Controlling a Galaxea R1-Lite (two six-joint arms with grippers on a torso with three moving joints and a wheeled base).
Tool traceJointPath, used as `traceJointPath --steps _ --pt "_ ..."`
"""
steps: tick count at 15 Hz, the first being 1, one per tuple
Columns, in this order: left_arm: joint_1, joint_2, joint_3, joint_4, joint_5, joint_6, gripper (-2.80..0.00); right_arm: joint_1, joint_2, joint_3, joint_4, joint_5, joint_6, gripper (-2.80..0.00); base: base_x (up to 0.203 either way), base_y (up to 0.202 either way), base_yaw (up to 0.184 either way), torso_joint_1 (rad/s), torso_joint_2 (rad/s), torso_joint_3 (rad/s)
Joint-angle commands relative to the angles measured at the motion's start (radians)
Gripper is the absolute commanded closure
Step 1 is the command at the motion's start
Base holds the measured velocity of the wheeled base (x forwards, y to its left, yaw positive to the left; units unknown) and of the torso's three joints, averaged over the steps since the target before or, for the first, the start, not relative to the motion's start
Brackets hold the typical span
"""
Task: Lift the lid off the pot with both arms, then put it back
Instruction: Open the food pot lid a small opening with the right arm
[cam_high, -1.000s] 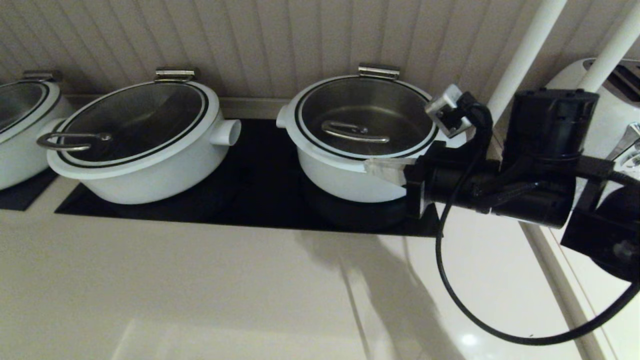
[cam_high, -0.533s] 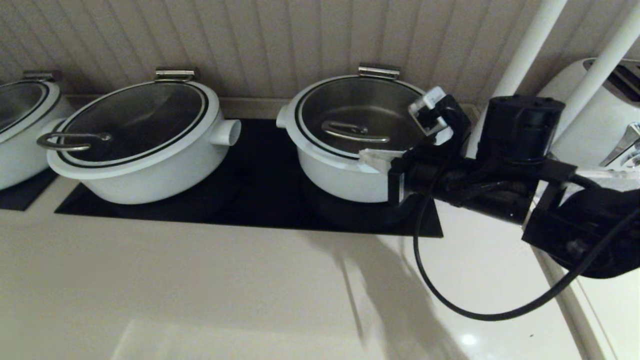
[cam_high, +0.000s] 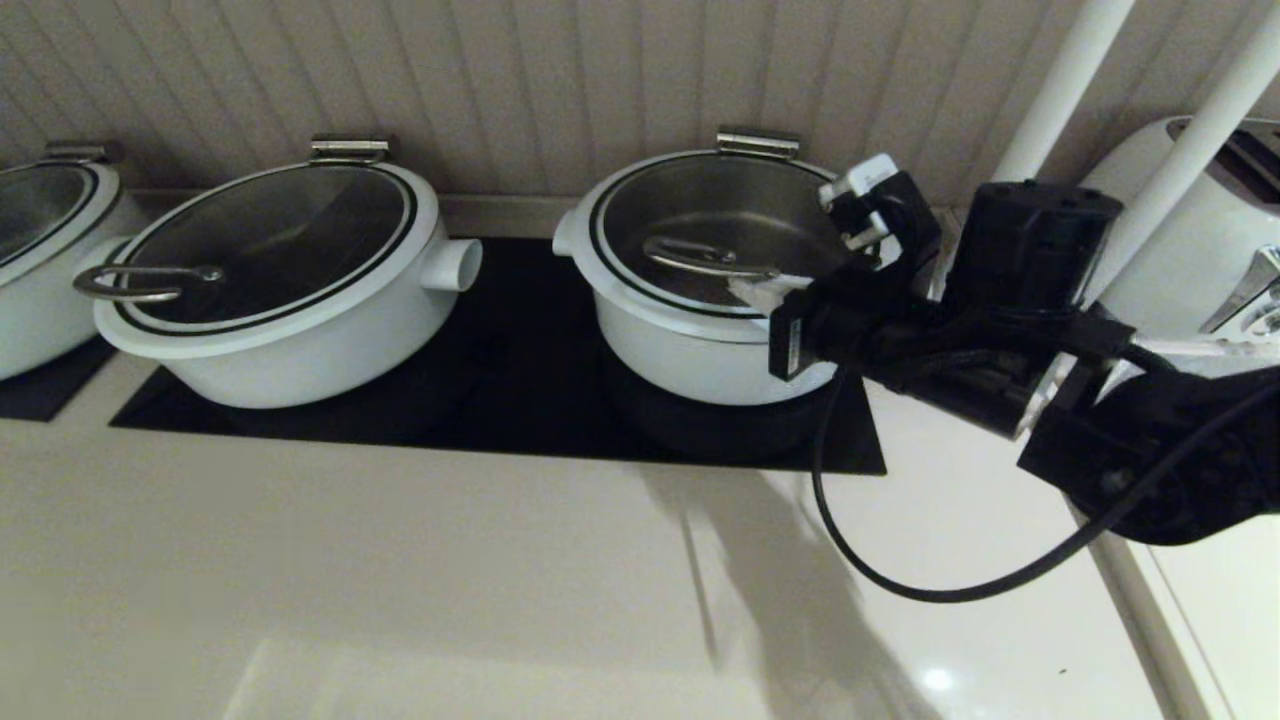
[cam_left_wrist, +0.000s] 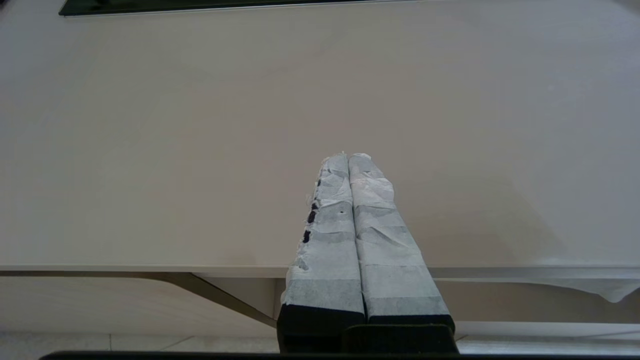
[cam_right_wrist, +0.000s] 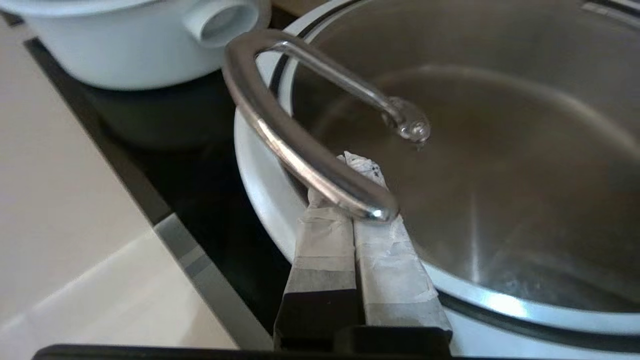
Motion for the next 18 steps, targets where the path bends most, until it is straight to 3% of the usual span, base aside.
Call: traceJointPath --steps 1,15,18 --pt "0.000 0.001 0.000 0.000 -0.001 0.001 0.00 0.000 0.005 -0.023 -0.006 -0.002 0.002 0.00 0.000 0.000 0.000 0.000 0.00 0.000" --pt "0.000 0.001 0.000 0.000 -0.001 0.001 0.00 -0.005 -0.020 0.032 -0.007 -0.021 0.003 0.00 0.000 0.000 0.000 0.000 0.00 0.000" --pt "0.000 0.001 0.000 0.000 -0.001 0.001 0.00 -0.017 -0.005 0.026 -0.058 -0.035 0.008 0.00 0.000 0.000 0.000 0.000 0.00 0.000"
